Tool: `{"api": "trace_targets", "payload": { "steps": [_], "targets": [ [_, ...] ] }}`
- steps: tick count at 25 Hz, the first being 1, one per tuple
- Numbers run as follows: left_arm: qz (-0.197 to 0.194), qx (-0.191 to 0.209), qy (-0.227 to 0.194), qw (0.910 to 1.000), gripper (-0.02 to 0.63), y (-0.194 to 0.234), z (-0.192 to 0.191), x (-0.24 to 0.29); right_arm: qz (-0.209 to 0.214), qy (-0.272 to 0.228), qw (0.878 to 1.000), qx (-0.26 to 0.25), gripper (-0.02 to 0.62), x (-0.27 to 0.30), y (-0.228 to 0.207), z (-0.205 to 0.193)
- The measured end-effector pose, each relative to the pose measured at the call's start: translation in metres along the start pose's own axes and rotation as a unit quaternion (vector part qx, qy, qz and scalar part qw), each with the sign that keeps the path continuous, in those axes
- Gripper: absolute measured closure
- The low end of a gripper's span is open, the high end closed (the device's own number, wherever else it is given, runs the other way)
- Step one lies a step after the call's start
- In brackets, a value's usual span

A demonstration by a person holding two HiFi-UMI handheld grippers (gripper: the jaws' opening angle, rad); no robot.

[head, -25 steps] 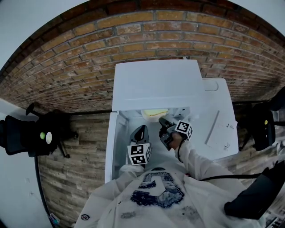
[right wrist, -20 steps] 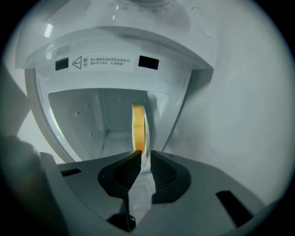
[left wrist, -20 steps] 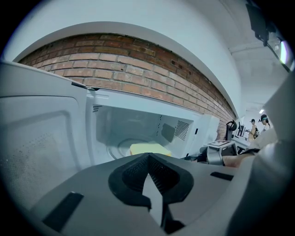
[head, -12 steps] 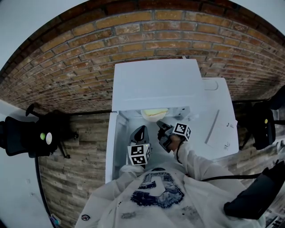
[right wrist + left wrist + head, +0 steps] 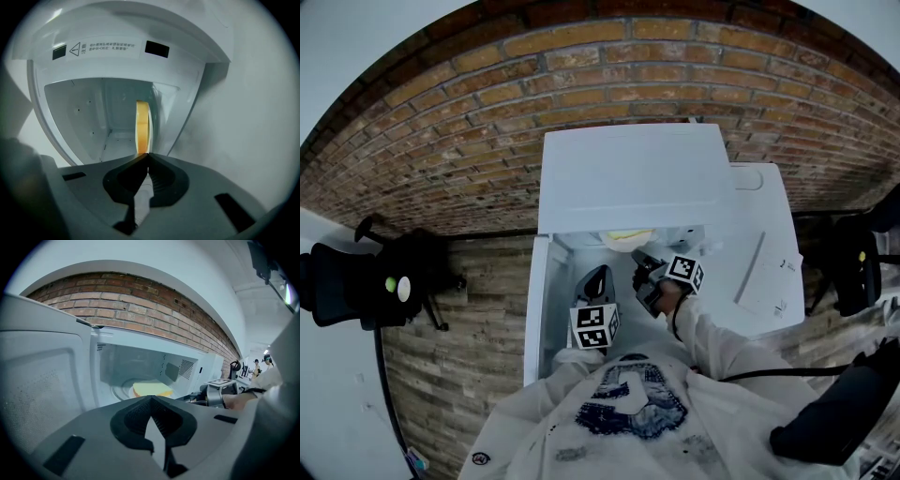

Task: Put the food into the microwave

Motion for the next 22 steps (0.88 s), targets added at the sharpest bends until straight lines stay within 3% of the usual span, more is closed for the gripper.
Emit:
{"api": "trace_targets", "payload": {
  "steps": [22],
  "targets": [
    [-0.007, 0.006, 0.010, 0.9999, 0.598, 0.007, -0.001, 0.004, 0.007, -0.008, 1.000, -0.003, 0.580, 0.027, 0.007, 0.016]
  ]
}}
Point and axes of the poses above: the fingertips, and each gripper's own axes: x forward along the fingers, y to its left, z out of its top, the point moved 9 cm from there along -x, backward along the fingers, and after that the axes turned 8 degrees about y, right-handed, at the moved point
